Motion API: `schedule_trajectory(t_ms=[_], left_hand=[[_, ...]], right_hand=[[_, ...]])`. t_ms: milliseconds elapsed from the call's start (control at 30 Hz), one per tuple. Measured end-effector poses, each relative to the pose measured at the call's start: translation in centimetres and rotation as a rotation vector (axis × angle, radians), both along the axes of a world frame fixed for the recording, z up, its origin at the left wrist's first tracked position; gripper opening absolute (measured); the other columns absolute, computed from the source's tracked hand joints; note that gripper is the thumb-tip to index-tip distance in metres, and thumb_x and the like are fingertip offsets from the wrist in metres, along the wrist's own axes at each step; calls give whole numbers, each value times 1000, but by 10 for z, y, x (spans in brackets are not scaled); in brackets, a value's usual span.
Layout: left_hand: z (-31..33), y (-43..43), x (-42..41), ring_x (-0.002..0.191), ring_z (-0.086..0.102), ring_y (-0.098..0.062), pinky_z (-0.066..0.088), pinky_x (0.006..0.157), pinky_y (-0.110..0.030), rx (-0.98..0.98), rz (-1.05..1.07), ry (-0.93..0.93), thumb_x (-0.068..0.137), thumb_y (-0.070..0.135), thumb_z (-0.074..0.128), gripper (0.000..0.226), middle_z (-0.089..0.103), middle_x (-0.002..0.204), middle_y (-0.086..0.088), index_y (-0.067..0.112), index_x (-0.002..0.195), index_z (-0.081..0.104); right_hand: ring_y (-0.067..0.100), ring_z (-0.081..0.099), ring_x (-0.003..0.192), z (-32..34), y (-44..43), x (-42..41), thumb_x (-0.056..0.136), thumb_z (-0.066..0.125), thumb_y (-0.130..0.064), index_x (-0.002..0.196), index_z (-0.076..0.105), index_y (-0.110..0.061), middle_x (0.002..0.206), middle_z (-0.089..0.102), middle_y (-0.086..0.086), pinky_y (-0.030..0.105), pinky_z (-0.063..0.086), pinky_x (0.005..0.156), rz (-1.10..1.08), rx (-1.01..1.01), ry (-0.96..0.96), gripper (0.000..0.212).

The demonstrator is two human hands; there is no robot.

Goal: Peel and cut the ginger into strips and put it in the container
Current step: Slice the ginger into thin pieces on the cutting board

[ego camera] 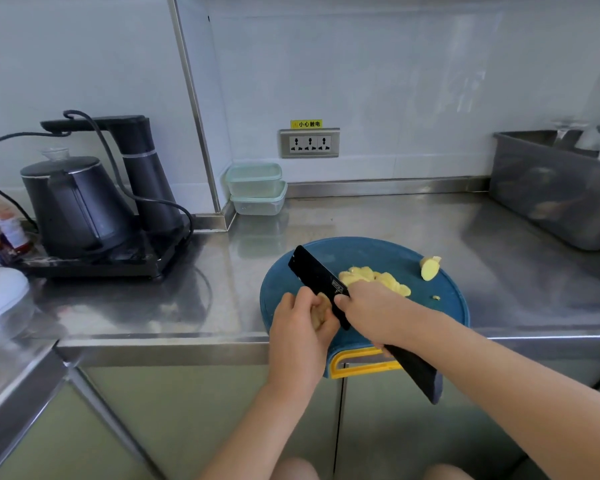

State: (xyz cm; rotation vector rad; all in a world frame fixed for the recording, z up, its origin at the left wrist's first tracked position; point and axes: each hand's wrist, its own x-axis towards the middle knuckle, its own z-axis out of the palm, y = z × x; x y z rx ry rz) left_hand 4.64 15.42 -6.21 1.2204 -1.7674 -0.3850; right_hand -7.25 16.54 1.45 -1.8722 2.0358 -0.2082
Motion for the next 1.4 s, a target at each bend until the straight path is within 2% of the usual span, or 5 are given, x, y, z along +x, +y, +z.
schedule_trajectory(t_ms=[333,633,1000,1233,1400], left_hand=[[1,1,-1,70,49,-14,35,56,-20,-40,18,1,79,22,71,20,49,79,4,16,83,53],[2,1,0,75,50,-12,43,63,-25,-15,0,8,86,33,64,20,51,85,3,15,89,53],[-5,0,8,75,51,-14,46,65,-27,-84,-47,7,83,46,48,30,48,85,6,17,91,55],[-6,0,15,75,49,-12,41,64,-19,-43,-90,-30,75,49,44,39,45,83,9,19,96,57],[-6,4,26,82,52,-7,43,72,-16,-40,-167,-32,85,30,61,28,49,90,12,24,112,60]], right_hand=[[16,43,64,-4,11,-3,102,32,-30,92,45,-10,80,47,4,29,38,71,-58,6,-22,26],[9,35,55,-1,-5,16,102,34,-20,65,33,-17,68,39,0,19,31,50,-74,3,-52,37],[13,49,46,6,-14,-11,104,29,-23,104,51,-6,74,47,5,23,40,41,-195,54,-96,28],[13,37,35,18,4,-47,93,53,-8,91,50,-21,54,44,4,24,38,38,-119,125,-464,14],[14,32,36,29,5,-59,91,51,-8,109,53,-3,52,40,3,22,34,37,-178,183,-561,19]])
